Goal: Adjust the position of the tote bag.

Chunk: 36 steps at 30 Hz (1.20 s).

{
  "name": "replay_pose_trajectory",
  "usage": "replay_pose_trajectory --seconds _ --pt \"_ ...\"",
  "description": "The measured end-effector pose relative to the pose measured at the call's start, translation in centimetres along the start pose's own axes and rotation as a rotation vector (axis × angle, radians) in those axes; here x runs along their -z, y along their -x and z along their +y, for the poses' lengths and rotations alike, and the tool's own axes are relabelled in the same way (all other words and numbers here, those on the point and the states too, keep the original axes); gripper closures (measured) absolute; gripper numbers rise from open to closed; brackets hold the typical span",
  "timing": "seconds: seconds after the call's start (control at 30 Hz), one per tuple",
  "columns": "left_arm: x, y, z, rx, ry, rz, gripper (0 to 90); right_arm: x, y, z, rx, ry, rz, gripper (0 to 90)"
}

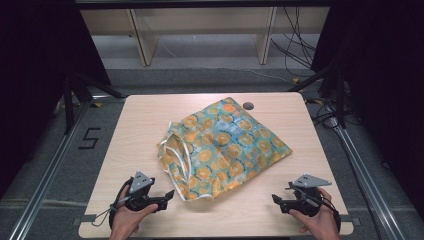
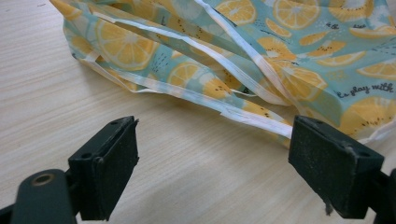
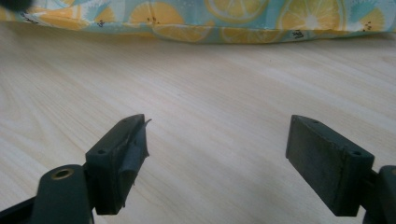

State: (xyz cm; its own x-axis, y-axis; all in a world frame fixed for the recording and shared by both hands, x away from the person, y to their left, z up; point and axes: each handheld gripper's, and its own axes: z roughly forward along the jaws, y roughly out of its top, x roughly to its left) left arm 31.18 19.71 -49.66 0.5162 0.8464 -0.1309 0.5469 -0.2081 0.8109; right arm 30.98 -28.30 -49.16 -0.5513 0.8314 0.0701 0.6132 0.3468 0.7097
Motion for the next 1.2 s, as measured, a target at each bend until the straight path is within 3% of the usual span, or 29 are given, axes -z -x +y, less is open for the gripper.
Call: replay_pose_trajectory --seconds 0.03,0.07,0.17,0.2,0.23,0.33,0.4,0.43,0.47,0.53,0.6,0.7,0.77,0.83,0.87,0.9,0.93,0.97,1.03,1.13,1.17,1.2 --pt "0.0 0.0 0.0 0.005 0.003 -0.003 15.0 -0.2 0.2 -0.1 0.026 0.007 0.003 23.2" --pt "0.0 -0.1 0.0 0.0 -0.009 0.005 15.0 -0.1 0.1 0.0 0.007 -0.008 0.008 23.3" --pt "0.0 -0.2 0.0 0.004 -0.005 0.009 15.0 -0.1 0.2 -0.1 0.032 0.002 -0.003 23.5" --pt "-0.1 -0.2 0.0 0.005 -0.006 0.012 15.0 -0.1 0.2 -0.1 0.025 0.001 -0.007 23.8" --pt "-0.1 -0.3 0.0 0.003 -0.009 0.007 15.0 -0.1 0.2 -0.1 0.013 -0.004 0.019 24.0" --pt "-0.1 -0.3 0.1 0.012 -0.011 0.013 15.1 -0.2 0.2 -0.1 0.022 -0.001 0.002 23.9" --pt "-0.1 -0.3 0.1 0.02 -0.004 0.01 15.0 -0.2 0.3 0.0 0.019 -0.007 0.014 24.0" --pt "-0.1 -0.4 0.1 0.016 -0.009 0.01 15.1 -0.1 0.2 0.0 0.01 -0.006 -0.006 24.0" --pt "-0.1 -0.5 0.1 0.014 -0.012 0.005 15.1 -0.1 0.1 0.0 -0.002 -0.014 0.005 24.0" --pt "-0.2 -0.5 0.1 0.023 -0.008 0.002 15.1 -0.2 0.2 -0.1 0.02 -0.004 -0.004 24.1" --pt "0.0 -0.8 0.2 -0.01 -0.043 0.005 15.1 -0.3 0.4 -0.1 0.013 0.001 0.012 24.1" --pt "-0.1 -0.8 0.2 -0.01 -0.043 0.009 15.1 -0.3 0.5 0.0 -0.007 -0.014 0.007 24.0" --pt "-0.3 -0.5 0.3 0.022 -0.013 0.003 15.1 -0.3 0.6 -0.1 -0.007 -0.014 0.019 24.1" --pt "-0.2 -0.7 0.5 -0.015 -0.042 0.0 15.1 -0.3 0.6 -0.1 -0.012 -0.021 0.022 24.0" --pt "-0.5 -0.5 0.5 0.009 -0.017 -0.008 15.1 -0.2 0.6 -0.1 -0.011 -0.022 0.019 24.1" --pt "-0.3 -0.8 0.7 -0.026 -0.05 -0.006 15.0 -0.2 0.6 -0.1 -0.01 -0.015 0.015 24.0" --pt "-0.4 -0.9 0.9 -0.019 -0.03 -0.013 15.1 -0.2 0.5 -0.1 -0.002 -0.001 -0.011 24.0" --pt "-0.3 -1.2 1.2 -0.013 -0.023 -0.013 15.4 -0.2 0.2 0.0 -0.031 -0.008 0.003 24.1" --pt "-0.3 -2.0 2.0 0.018 0.0 -0.02 15.0 -0.3 0.3 0.0 -0.004 -0.017 0.018 24.2" --pt "-0.1 -3.7 3.4 0.03 -0.009 -0.027 15.2 -0.4 0.3 0.0 0.002 -0.005 0.006 24.2" --pt "-0.3 -4.1 4.0 0.045 0.008 -0.03 15.2 -0.2 0.2 0.0 0.004 -0.009 -0.011 24.2" --pt "-0.3 -4.7 4.6 0.029 -0.014 -0.041 15.2 -0.3 0.0 -0.1 -0.016 0.005 -0.012 24.2"
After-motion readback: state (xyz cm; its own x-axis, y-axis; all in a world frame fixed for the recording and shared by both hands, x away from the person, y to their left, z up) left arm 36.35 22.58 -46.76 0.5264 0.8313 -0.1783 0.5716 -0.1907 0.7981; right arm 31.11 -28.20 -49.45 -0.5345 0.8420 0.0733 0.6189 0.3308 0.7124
